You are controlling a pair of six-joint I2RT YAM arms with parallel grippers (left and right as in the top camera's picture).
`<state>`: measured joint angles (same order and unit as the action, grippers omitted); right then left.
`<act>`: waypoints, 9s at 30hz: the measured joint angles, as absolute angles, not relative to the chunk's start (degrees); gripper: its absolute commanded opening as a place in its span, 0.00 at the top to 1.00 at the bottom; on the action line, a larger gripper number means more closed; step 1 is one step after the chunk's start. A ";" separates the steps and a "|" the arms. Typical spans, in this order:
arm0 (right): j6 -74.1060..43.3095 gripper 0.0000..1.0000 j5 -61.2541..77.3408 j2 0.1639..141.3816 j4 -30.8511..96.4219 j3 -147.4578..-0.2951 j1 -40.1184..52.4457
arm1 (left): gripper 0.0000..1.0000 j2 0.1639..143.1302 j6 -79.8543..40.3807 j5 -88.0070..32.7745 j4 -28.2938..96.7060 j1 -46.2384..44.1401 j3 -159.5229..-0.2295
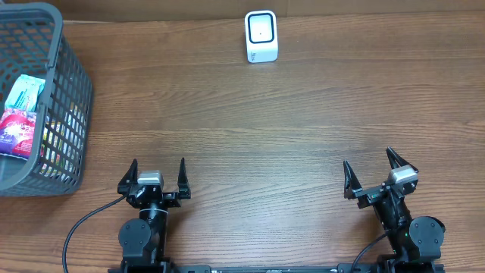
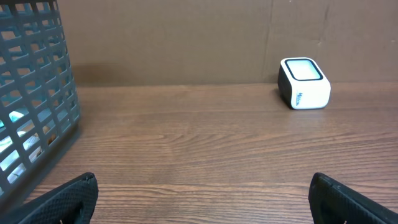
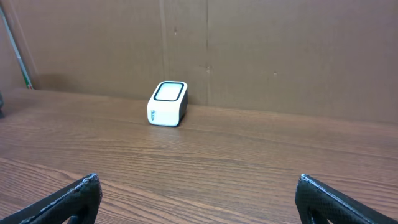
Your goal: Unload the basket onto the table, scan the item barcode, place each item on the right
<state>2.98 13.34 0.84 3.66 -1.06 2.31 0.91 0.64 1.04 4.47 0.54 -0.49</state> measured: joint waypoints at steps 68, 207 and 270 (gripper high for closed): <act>2.98 0.00 13.26 0.84 3.51 -1.06 2.31 | 0.00 0.91 0.64 1.15 1.74 0.54 -0.49; -3.01 0.00 22.24 76.93 68.07 -87.85 2.35 | 0.69 139.37 -18.57 2.17 80.99 42.33 -129.19; -3.01 0.00 22.26 76.93 66.52 -87.85 2.35 | 0.96 127.31 -16.29 0.97 62.28 43.22 -106.24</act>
<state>-3.01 22.26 76.93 66.52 -87.85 2.35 127.31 -16.29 0.97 62.28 43.22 -106.24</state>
